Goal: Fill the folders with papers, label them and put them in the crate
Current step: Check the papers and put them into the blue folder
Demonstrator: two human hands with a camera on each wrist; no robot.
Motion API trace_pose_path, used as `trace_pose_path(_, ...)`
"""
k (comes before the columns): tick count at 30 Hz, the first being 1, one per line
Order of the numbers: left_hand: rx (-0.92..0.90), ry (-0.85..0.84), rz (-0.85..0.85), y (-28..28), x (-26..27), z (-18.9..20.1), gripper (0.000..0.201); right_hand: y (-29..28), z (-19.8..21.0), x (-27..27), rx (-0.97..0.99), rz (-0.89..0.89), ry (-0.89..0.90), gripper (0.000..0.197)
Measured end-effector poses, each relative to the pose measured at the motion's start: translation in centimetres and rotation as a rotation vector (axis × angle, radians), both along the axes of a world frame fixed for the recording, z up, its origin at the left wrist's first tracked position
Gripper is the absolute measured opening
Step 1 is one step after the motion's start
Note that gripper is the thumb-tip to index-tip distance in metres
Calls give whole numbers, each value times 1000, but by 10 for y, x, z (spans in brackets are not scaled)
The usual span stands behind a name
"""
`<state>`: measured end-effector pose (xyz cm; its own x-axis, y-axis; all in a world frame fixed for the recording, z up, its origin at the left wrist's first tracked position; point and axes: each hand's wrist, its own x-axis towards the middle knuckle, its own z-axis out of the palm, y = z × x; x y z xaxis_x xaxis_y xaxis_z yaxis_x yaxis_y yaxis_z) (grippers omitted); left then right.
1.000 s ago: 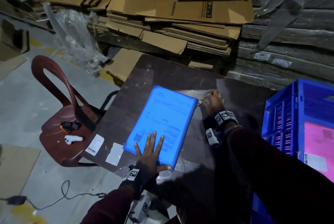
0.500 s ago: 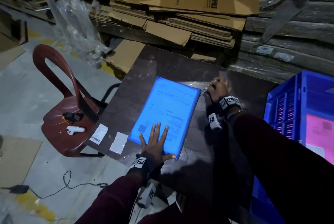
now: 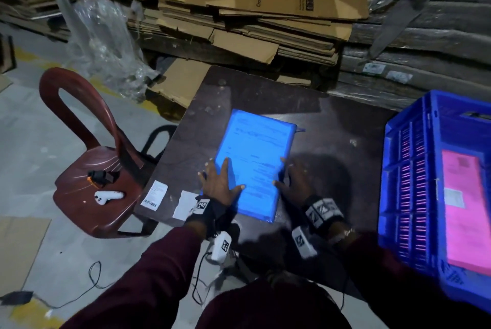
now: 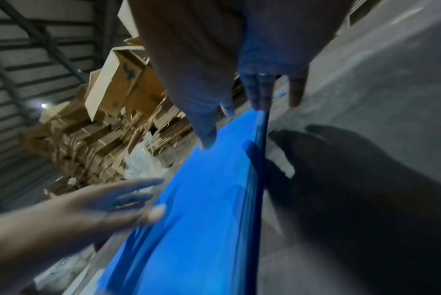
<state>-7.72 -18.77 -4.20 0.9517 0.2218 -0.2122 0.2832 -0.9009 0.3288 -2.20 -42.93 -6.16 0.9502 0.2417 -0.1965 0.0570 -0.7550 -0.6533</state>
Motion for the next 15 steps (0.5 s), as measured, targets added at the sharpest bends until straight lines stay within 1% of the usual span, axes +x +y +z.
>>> trace_pose_path(2,120,174,3,10,10,1,100,9,-3,-24,-182,28,50,85)
trace_pose_path(3,147,223,-15,12,13,0,99,13,-4,-31,-207,34,88,86)
trace_pose_path(4,151,246,-36,11,15,0,99,17,-3,-36,-193,36,126,86)
trace_pose_path(6,141,238,-63,9,15,-2,100,23,-4,-43,-121,49,130,82)
trace_pose_path(8,121,205,-62,8,12,-5,96,27,-1,-46,-2,8,84,79)
trace_pose_path(9,106,201,-62,9,12,-6,93,27,-1,-45,79,-49,77,77)
trace_pose_path(11,72,187,-74,12,12,-2,90,27,1,-42,210,-190,122,71)
trace_pose_path(13,-23,166,-93,14,9,3,88,19,-1,-36,271,-328,173,67)
trace_pose_path(15,-155,155,-99,19,6,8,87,11,-2,-31,350,-450,199,60)
